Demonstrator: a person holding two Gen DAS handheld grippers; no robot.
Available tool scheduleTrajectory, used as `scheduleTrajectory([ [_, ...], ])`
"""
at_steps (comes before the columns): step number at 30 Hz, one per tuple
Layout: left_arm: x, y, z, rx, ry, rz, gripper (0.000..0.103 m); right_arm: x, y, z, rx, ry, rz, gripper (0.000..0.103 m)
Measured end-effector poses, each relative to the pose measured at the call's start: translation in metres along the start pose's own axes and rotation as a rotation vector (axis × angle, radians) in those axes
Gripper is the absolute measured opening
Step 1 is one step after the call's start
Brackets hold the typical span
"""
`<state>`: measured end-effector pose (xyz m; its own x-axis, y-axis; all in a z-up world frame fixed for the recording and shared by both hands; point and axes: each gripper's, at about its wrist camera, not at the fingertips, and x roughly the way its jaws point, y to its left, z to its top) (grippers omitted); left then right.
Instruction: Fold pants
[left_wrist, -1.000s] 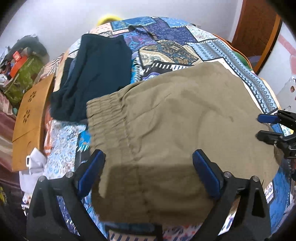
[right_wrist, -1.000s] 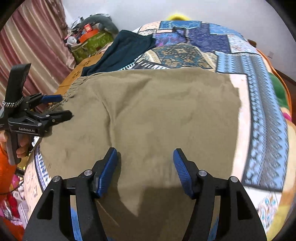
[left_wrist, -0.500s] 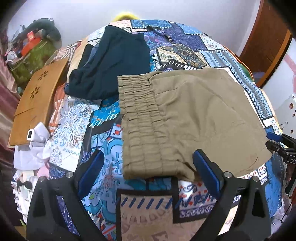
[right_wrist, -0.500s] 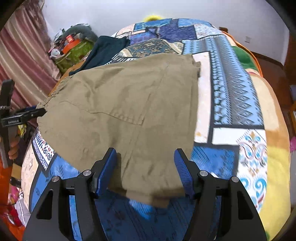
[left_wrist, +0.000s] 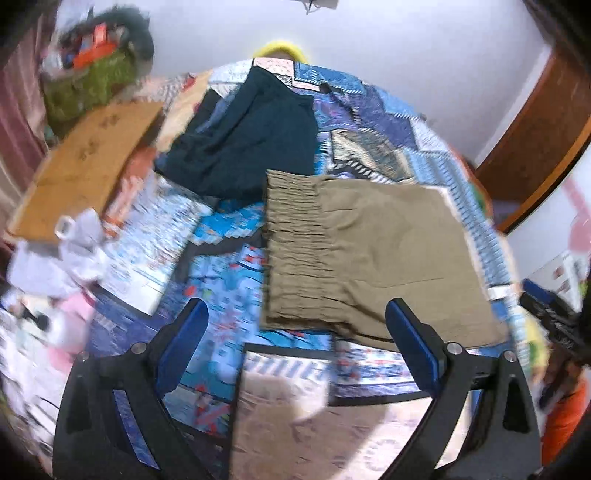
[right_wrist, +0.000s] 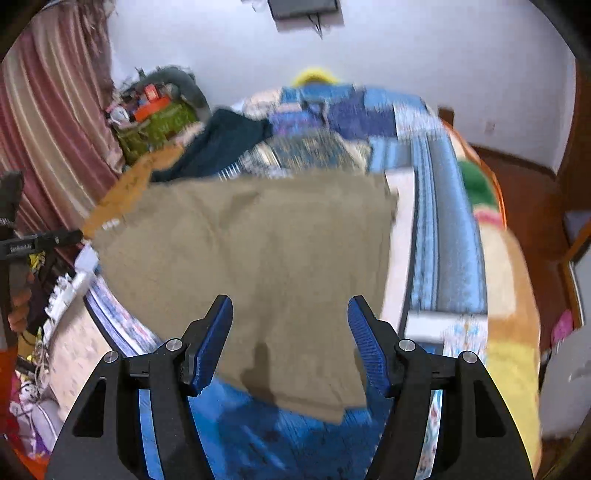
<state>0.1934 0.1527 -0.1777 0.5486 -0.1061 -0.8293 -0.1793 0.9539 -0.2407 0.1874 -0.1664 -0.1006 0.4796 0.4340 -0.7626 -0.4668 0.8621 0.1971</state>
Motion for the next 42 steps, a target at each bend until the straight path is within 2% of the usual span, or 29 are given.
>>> scheduleTrajectory([
  [3,0.005,-0.001,-0.004,-0.037,0.026,-0.046,0.098,-0.006,0.016,0.017,-0.034,-0.069,0.017,0.063],
  [7,0.019,-0.003,-0.012,-0.055,0.067,-0.069,0.098,0.007,0.036,0.025,-0.072,-0.092,0.036,0.064],
  [10,0.030,-0.004,-0.020,-0.090,0.109,-0.126,0.098,0.030,0.046,0.022,-0.088,-0.056,0.048,0.064],
  [13,0.041,-0.002,-0.024,-0.148,0.160,-0.214,0.098,0.051,0.054,0.014,-0.105,-0.007,0.046,0.064],
  [15,0.043,-0.002,-0.023,-0.158,0.158,-0.218,0.098,0.063,0.055,0.007,-0.103,0.031,0.048,0.064],
  [17,0.048,-0.002,-0.021,-0.178,0.166,-0.256,0.098,0.070,0.055,0.002,-0.095,0.059,0.055,0.064],
  [20,0.059,0.002,-0.015,-0.221,0.175,-0.317,0.099,0.070,0.051,-0.003,-0.066,0.059,0.074,0.064],
  [24,0.076,0.006,-0.004,-0.266,0.167,-0.347,0.099,0.072,0.049,-0.004,-0.042,0.075,0.094,0.064],
  [27,0.084,0.003,0.004,-0.271,0.154,-0.329,0.099,0.072,0.049,-0.004,-0.039,0.075,0.098,0.064],
  [29,0.087,0.000,0.009,-0.259,0.143,-0.273,0.088,0.072,0.049,-0.004,-0.034,0.075,0.103,0.064],
  [31,0.086,-0.005,0.011,-0.223,0.130,-0.182,0.063,0.072,0.049,-0.004,-0.031,0.075,0.106,0.064],
  [32,0.084,-0.005,0.012,-0.213,0.123,-0.166,0.061,0.072,0.048,-0.004,-0.030,0.074,0.107,0.064],
  [34,0.080,-0.001,0.011,-0.223,0.105,-0.189,0.047,0.070,0.048,-0.004,-0.024,0.071,0.109,0.065],
  [36,0.072,0.002,0.009,-0.222,0.089,-0.206,0.041,0.067,0.044,-0.005,-0.008,0.067,0.113,0.065],
  [37,0.065,0.002,0.008,-0.202,0.074,-0.189,0.040,0.065,0.043,-0.006,0.001,0.065,0.113,0.065],
  [42,0.026,-0.007,0.002,-0.058,-0.044,0.003,0.038,0.056,0.025,-0.014,0.037,0.066,0.087,0.065],
])
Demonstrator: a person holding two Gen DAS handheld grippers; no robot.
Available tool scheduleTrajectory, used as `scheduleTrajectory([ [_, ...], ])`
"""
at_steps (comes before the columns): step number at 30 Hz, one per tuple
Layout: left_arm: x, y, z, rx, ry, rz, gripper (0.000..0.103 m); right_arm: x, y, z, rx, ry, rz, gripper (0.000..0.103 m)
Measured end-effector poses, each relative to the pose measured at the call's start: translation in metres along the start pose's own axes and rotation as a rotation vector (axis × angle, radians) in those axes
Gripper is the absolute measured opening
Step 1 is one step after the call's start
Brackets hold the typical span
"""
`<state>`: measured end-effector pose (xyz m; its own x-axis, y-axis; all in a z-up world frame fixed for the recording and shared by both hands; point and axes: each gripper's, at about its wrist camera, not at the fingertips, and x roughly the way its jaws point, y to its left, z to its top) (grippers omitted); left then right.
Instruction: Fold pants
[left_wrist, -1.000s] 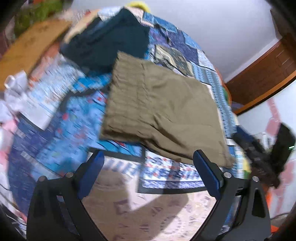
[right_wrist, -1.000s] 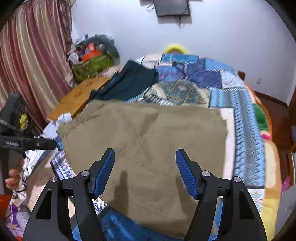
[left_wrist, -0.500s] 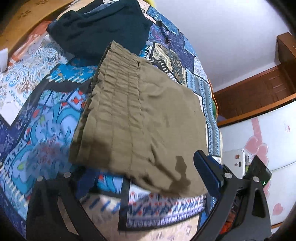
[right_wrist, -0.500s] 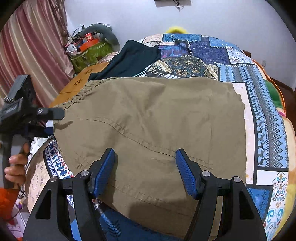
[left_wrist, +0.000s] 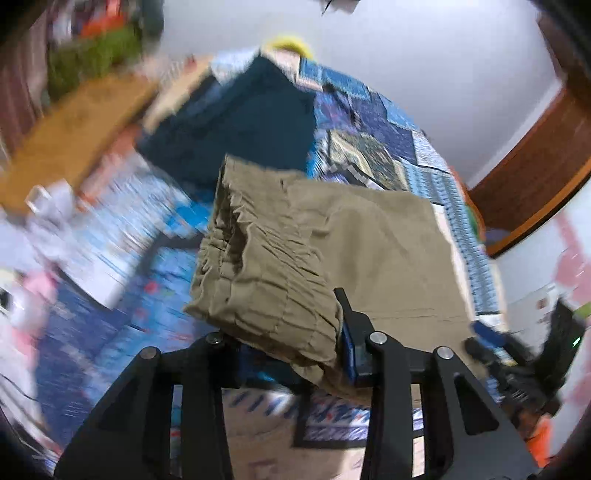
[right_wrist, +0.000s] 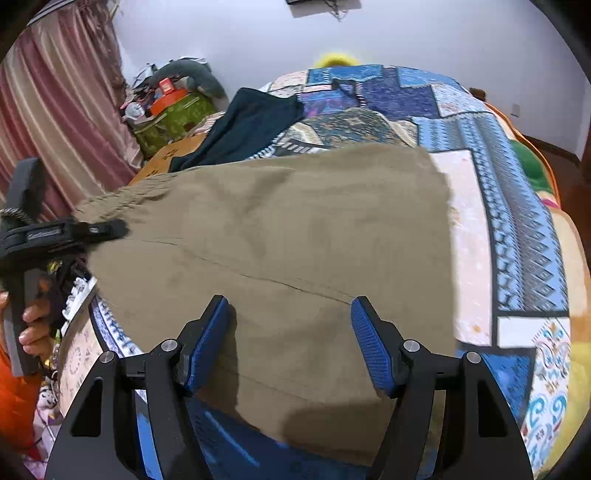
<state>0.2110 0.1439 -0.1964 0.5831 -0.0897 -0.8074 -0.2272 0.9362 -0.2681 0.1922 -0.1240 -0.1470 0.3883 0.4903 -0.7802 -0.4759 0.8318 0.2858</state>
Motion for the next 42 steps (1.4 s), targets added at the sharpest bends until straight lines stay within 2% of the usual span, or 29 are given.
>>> scheduleTrajectory([
  [4,-0.028,-0.013,-0.003,0.135,-0.117,0.192,0.038,-0.007,-0.010,-0.011,0.009,0.014,-0.033,0.065],
  [9,-0.038,-0.048,-0.007,0.338,-0.221,0.343,0.038,-0.016,-0.013,-0.019,0.037,-0.003,-0.027,0.065],
  [11,-0.041,-0.064,-0.006,0.397,-0.258,0.375,0.038,-0.016,-0.011,-0.019,0.033,-0.010,-0.040,0.065],
  [13,-0.042,-0.075,-0.001,0.422,-0.284,0.373,0.038,-0.014,-0.011,-0.020,0.035,-0.013,-0.038,0.065],
  [19,-0.051,-0.110,0.015,0.453,-0.314,0.264,0.037,-0.014,-0.017,-0.020,0.061,-0.008,-0.016,0.065],
  [24,-0.052,-0.139,0.021,0.473,-0.293,0.142,0.032,-0.015,-0.018,-0.022,0.069,-0.015,-0.008,0.065],
  [28,-0.046,-0.157,0.026,0.468,-0.240,0.031,0.032,-0.015,-0.019,-0.022,0.071,-0.015,0.000,0.065],
  [34,-0.031,-0.179,0.024,0.460,-0.096,-0.157,0.032,-0.014,-0.020,-0.024,0.080,-0.019,0.012,0.065],
  [36,-0.027,-0.183,0.021,0.460,-0.063,-0.183,0.032,-0.014,-0.020,-0.024,0.082,-0.019,0.015,0.065],
  [42,-0.012,-0.196,0.010,0.496,0.000,-0.197,0.032,-0.014,-0.021,-0.023,0.084,-0.020,0.022,0.065],
])
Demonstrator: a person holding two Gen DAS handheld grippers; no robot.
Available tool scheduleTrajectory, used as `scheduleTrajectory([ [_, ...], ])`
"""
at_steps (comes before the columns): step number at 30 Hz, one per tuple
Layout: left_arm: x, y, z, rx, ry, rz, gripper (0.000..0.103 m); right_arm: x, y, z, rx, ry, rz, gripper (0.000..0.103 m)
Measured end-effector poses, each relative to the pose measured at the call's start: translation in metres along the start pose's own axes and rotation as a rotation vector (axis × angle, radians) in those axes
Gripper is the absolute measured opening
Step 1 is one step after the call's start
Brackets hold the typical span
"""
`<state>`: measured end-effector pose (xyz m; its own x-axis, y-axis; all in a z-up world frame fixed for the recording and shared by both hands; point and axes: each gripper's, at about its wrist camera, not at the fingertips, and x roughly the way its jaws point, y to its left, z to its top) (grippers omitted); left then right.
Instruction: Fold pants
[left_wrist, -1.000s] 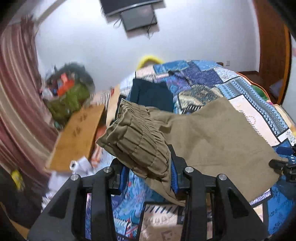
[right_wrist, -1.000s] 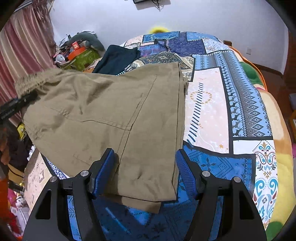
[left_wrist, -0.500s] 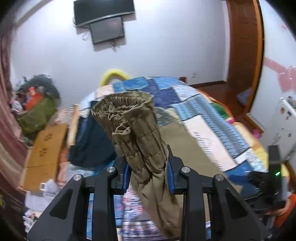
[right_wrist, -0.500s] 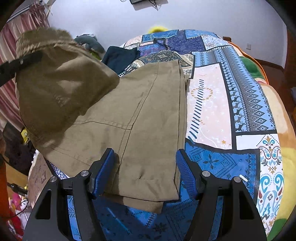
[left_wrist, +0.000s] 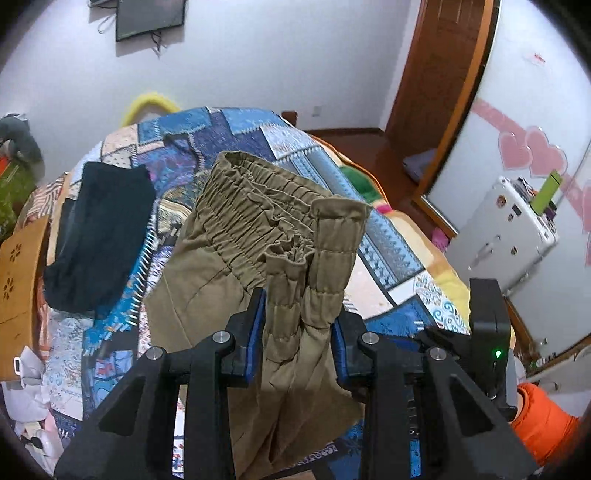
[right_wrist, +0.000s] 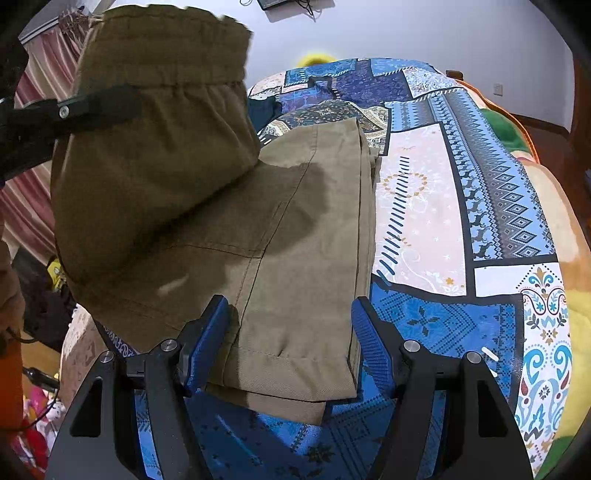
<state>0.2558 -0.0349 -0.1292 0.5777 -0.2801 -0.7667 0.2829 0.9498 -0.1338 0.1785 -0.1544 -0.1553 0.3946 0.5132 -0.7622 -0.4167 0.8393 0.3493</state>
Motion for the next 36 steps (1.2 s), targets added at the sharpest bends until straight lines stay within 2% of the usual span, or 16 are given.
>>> scheduleTrajectory([
  [2,0.003,-0.002,-0.003,0.004,0.025,-0.031,0.035,0.000,0.000,0.000,0.002,0.000,0.002,0.065],
  [4,0.004,-0.003,-0.006,0.007,0.054,-0.075,0.043,0.000,0.000,0.000,0.003,0.001,0.002,0.065],
  [6,0.001,-0.004,-0.009,0.013,0.048,-0.090,0.048,0.000,0.000,0.000,0.004,0.001,0.003,0.065],
  [8,-0.009,-0.003,-0.010,0.029,0.021,-0.055,0.051,0.000,0.000,0.000,0.006,0.001,0.004,0.065],
  [11,-0.018,0.008,-0.006,0.020,-0.017,-0.020,0.063,0.002,-0.001,-0.001,0.014,0.010,0.003,0.067],
  [13,-0.020,0.020,-0.001,0.011,-0.039,0.024,0.072,0.001,-0.003,-0.002,0.026,0.006,0.009,0.067],
  [14,-0.019,0.028,0.003,0.004,-0.046,0.053,0.073,0.001,-0.004,-0.002,0.029,0.007,0.012,0.067],
  [16,-0.014,0.040,0.009,-0.007,-0.044,0.081,0.080,0.000,-0.004,-0.003,0.032,0.006,0.012,0.067],
  [19,0.004,0.065,0.024,-0.034,-0.019,0.126,0.083,0.000,-0.003,-0.003,0.030,0.006,0.009,0.067],
  [24,0.049,0.109,0.050,-0.130,0.082,0.183,0.087,0.000,-0.004,-0.003,0.031,0.009,0.010,0.067],
  [28,0.092,0.132,0.067,-0.186,0.157,0.191,0.089,-0.002,-0.005,0.000,0.024,0.015,-0.001,0.067],
  [34,0.162,0.142,0.071,-0.179,0.295,0.219,0.089,-0.002,-0.009,0.000,0.026,0.019,-0.004,0.067],
  [36,0.188,0.141,0.065,-0.135,0.365,0.233,0.089,-0.001,-0.011,0.001,0.031,0.021,-0.005,0.067],
])
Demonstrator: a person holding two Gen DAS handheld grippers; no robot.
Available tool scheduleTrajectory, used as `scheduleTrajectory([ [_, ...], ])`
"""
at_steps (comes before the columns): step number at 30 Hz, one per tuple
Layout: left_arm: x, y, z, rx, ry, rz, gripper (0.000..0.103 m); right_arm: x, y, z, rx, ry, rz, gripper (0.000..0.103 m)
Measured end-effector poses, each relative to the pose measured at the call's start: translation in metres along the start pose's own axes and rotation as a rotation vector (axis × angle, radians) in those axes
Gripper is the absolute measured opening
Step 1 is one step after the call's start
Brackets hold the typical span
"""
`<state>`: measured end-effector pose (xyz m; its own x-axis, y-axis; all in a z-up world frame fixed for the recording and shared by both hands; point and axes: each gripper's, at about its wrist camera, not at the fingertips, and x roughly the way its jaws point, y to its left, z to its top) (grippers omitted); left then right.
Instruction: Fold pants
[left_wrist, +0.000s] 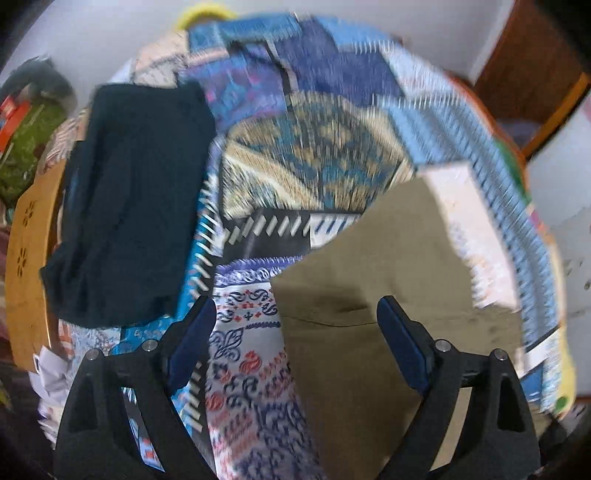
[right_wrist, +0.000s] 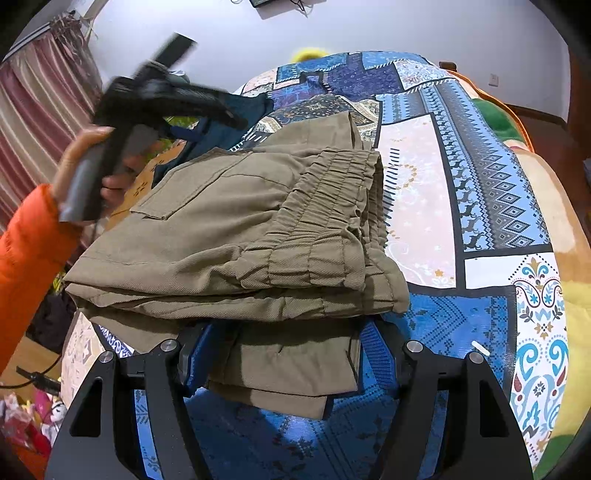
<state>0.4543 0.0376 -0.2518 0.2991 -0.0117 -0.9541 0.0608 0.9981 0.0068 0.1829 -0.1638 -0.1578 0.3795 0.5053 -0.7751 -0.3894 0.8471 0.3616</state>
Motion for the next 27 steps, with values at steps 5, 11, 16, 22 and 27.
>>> scheduleTrajectory([
  [5,0.037,0.000,-0.009,0.068,0.042,0.107,0.103,-0.001,-0.004,0.001,0.007,0.003,-0.012,0.067],
  [11,0.021,0.020,-0.036,0.092,0.032,0.090,0.103,-0.008,-0.015,0.003,-0.007,0.003,-0.089,0.067],
  [16,-0.008,0.026,-0.075,0.117,-0.015,0.113,0.103,-0.027,-0.031,0.004,0.010,-0.029,-0.154,0.067],
  [22,-0.045,0.035,-0.124,0.085,-0.042,0.063,0.103,-0.057,-0.046,0.004,0.045,-0.093,-0.219,0.067],
  [27,-0.064,0.030,-0.155,0.039,-0.085,0.000,0.103,-0.073,-0.043,0.007,0.055,-0.146,-0.216,0.067],
])
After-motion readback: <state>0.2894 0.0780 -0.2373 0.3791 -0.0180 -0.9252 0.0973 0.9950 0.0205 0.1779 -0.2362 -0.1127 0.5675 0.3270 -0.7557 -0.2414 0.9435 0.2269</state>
